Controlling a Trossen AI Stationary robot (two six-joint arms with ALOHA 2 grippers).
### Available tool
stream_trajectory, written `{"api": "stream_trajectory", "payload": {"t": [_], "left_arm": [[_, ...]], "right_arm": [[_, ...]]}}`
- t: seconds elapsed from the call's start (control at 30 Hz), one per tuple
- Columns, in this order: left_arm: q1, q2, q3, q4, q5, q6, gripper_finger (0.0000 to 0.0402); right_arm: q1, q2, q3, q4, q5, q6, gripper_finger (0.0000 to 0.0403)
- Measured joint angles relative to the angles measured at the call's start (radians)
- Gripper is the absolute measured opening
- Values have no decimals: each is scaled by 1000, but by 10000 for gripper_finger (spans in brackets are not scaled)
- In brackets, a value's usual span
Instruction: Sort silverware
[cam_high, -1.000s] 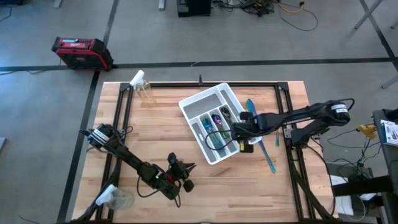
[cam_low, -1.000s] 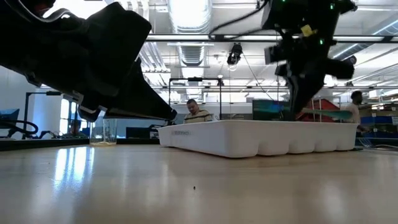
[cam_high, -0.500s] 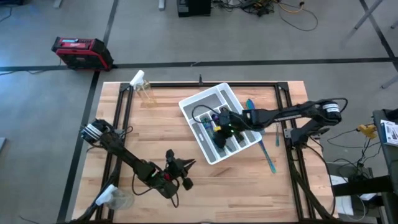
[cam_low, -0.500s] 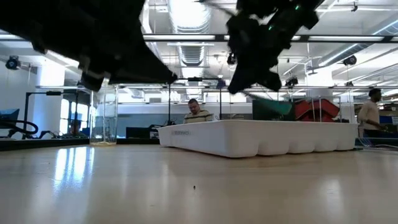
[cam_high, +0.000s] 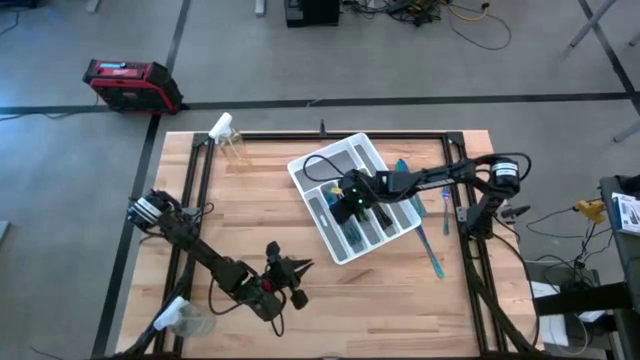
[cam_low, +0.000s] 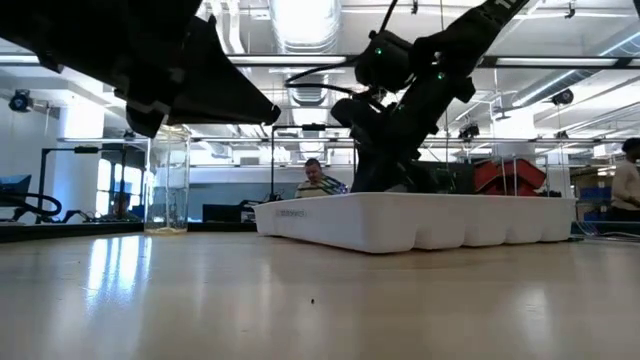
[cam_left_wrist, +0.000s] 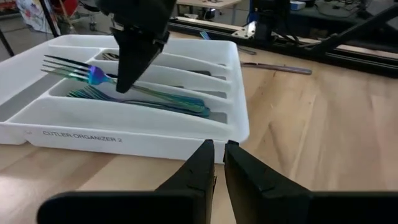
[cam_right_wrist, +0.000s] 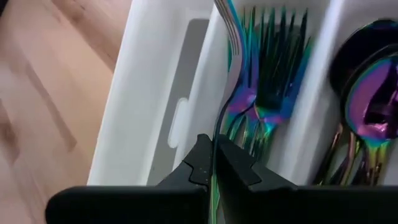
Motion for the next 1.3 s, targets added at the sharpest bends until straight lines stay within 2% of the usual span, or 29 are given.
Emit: {"api": "stream_trajectory", "payload": {"t": [0.13,0.23,0.4,0.57,0.7,0.8,0.9,1.1,1.17,1.3], "left_arm": [[2,0,0,-2,-1,2,25],[1,1,-1,-2,-5,2,25],[0,1,-1,-2,-6,-14,25],[0,1,-2,-2,-6,-17,25],[-3,2,-3,-5,-5,-17,25],[-3,2,-3,-4,-4,-17,25],[-4,8,-5,-1,0,-17,25],[-2,66,-5,55,-1,-28,25],[-1,88,-5,88,-5,-28,25],[-1,113,-5,138,-5,-29,25]], "right_arm": [[20,0,0,-7,-17,-8,0],[29,0,0,-44,9,-37,10],[12,-1,1,-100,52,-91,63],[11,-23,3,-124,57,-263,124],[41,-107,15,-256,103,-373,150],[90,-203,16,-417,158,-406,157],[151,-310,15,-638,241,-357,157],[256,-492,-31,-1039,510,-111,143],[257,-535,-71,-1105,546,-66,136],[218,-595,-182,-1124,543,-23,122]]}}
